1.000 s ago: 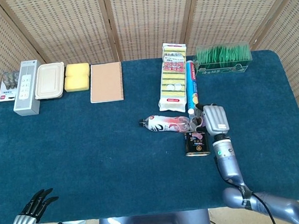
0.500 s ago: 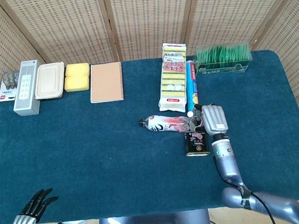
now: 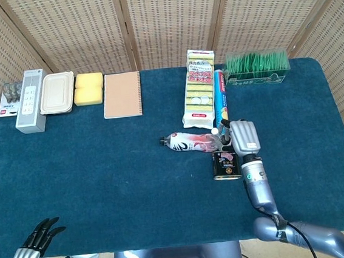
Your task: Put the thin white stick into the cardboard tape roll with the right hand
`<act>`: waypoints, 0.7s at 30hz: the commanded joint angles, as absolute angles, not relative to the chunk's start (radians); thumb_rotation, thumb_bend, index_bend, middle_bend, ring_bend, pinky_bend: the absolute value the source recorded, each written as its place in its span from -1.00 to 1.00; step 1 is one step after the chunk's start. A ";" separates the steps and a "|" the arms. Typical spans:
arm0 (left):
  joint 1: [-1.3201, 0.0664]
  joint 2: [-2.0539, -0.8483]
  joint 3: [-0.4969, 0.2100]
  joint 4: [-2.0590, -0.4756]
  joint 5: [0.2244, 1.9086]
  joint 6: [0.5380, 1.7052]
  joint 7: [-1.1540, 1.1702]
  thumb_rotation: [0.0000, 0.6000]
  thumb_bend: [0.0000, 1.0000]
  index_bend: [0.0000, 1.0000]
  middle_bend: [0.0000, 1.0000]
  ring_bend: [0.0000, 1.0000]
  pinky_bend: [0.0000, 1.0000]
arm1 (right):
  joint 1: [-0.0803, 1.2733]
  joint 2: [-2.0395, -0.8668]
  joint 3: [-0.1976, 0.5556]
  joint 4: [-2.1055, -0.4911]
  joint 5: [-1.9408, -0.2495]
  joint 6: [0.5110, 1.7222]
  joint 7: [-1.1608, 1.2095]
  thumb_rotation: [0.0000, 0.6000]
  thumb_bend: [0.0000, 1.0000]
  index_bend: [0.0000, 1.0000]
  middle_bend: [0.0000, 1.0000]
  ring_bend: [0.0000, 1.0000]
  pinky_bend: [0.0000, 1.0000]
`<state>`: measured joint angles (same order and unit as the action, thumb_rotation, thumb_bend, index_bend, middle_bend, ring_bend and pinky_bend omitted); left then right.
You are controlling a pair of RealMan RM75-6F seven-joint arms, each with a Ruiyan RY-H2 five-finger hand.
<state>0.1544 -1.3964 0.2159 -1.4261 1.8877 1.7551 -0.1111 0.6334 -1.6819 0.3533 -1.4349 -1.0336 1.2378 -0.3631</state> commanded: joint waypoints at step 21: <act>0.154 -1.395 0.217 -1.426 1.890 1.756 -0.116 1.00 -0.64 -0.53 -0.71 -0.79 -0.49 | 0.634 -1.668 0.360 -1.474 -1.048 1.272 -0.382 1.00 -0.30 0.31 0.61 0.64 0.15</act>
<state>0.1542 -1.3952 0.2171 -1.4257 1.8904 1.7563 -0.1157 0.6338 -1.6682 0.3601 -1.4732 -1.0479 1.2724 -0.3822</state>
